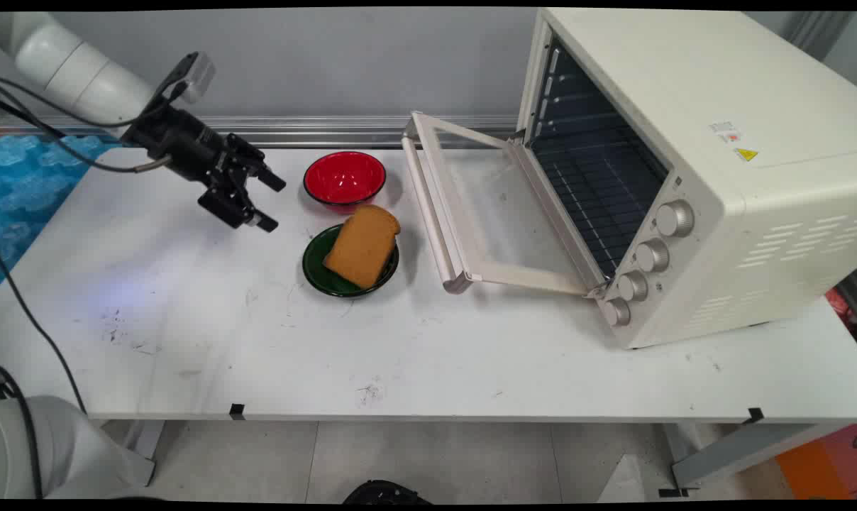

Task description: Close the oven

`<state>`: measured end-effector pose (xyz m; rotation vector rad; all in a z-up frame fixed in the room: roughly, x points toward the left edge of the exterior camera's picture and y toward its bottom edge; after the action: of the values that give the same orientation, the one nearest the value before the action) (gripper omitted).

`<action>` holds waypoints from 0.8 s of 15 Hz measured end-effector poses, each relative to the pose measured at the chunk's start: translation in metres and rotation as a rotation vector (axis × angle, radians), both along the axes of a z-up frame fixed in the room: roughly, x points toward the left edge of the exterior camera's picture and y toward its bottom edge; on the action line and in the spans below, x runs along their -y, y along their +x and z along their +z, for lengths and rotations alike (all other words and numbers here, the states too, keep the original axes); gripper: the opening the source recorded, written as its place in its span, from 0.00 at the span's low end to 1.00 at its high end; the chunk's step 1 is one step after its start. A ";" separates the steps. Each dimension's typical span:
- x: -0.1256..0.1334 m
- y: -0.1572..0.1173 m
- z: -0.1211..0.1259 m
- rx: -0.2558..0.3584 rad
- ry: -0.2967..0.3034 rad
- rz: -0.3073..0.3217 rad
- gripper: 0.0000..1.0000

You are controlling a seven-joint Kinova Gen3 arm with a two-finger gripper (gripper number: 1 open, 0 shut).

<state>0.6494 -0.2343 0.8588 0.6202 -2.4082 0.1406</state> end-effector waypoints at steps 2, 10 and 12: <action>0.010 -0.004 0.004 -0.001 0.006 0.027 1.00; 0.059 -0.058 0.009 -0.002 0.027 0.078 1.00; 0.072 -0.076 0.008 -0.004 0.035 0.085 1.00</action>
<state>0.5738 -0.3065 0.8664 0.7380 -2.3858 0.1333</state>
